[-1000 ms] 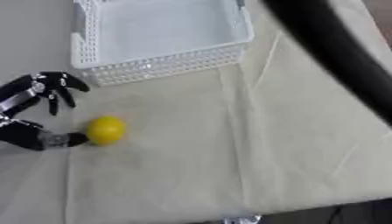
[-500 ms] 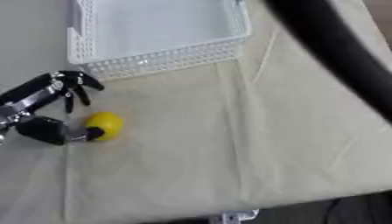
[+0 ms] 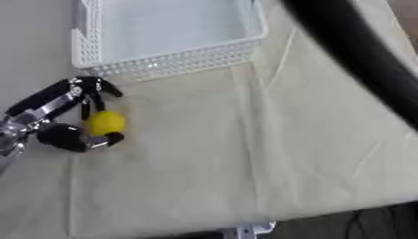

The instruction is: Pick up objects on the table and place them in the box.

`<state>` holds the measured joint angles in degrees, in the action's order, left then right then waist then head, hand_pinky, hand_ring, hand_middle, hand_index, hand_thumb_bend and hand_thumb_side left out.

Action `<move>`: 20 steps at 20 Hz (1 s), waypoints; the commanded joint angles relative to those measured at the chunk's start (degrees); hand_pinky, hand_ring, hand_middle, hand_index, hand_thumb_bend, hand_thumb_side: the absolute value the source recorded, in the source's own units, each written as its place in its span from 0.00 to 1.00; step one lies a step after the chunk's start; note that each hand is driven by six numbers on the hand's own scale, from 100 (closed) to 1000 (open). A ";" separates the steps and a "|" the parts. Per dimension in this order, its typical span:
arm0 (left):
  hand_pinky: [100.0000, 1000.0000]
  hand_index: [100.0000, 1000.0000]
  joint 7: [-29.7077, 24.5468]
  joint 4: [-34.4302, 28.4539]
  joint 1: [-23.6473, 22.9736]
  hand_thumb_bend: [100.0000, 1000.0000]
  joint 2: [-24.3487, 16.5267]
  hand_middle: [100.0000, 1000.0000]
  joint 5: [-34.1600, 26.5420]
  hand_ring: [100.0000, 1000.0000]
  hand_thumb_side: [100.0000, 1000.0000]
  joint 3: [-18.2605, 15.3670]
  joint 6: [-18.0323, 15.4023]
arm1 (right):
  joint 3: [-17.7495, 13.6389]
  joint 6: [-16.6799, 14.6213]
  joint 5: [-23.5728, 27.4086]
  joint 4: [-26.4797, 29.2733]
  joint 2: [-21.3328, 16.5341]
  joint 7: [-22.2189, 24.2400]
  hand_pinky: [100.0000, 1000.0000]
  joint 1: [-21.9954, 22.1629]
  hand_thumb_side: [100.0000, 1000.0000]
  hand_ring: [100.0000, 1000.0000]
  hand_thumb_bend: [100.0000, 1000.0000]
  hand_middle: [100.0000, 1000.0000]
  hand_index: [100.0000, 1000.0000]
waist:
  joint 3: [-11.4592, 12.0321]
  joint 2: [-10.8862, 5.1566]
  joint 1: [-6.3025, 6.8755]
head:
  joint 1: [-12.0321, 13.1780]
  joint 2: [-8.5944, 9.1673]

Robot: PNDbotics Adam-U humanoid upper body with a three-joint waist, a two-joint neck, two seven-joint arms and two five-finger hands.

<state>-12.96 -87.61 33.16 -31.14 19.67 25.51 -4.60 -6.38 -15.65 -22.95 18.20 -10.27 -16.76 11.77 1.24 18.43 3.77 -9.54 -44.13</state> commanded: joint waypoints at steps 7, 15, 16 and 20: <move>0.27 0.78 0.78 0.85 -1.87 0.17 -0.88 0.71 2.41 0.54 0.23 -1.13 0.10 | -0.11 -0.10 0.05 0.07 -0.95 0.34 0.39 0.35 0.86 0.52 0.00 0.62 0.68 | 0.52 -0.65 -0.55 | 0.31 0.01; 0.04 0.55 7.76 0.02 -3.62 0.00 -0.14 0.45 14.45 0.35 0.00 -5.24 -6.10 | -0.12 -0.22 0.09 0.28 -0.55 0.45 0.39 0.21 0.86 0.52 0.00 0.62 0.68 | 0.67 -0.36 -1.15 | 0.22 0.01; 0.06 0.57 10.03 0.24 -3.88 0.00 0.22 0.46 16.02 0.36 0.00 -5.81 -7.31 | -0.12 -0.21 0.07 0.31 -0.51 0.48 0.39 0.19 0.86 0.52 0.00 0.62 0.68 | 0.65 -0.32 -1.21 | 0.24 0.01; 0.00 0.35 20.00 1.52 -4.41 0.00 1.73 0.24 20.18 0.14 0.00 -7.73 -12.25 | -0.14 -0.29 -0.10 0.56 -0.39 0.59 0.39 0.10 0.86 0.52 0.00 0.62 0.68 | 0.47 -0.16 -1.50 | 0.29 0.01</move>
<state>4.30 -86.12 28.52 -28.88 38.28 19.24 -15.73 -6.39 -15.90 -22.94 18.67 -10.20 -16.29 11.55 1.78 18.83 2.38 -9.54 -44.13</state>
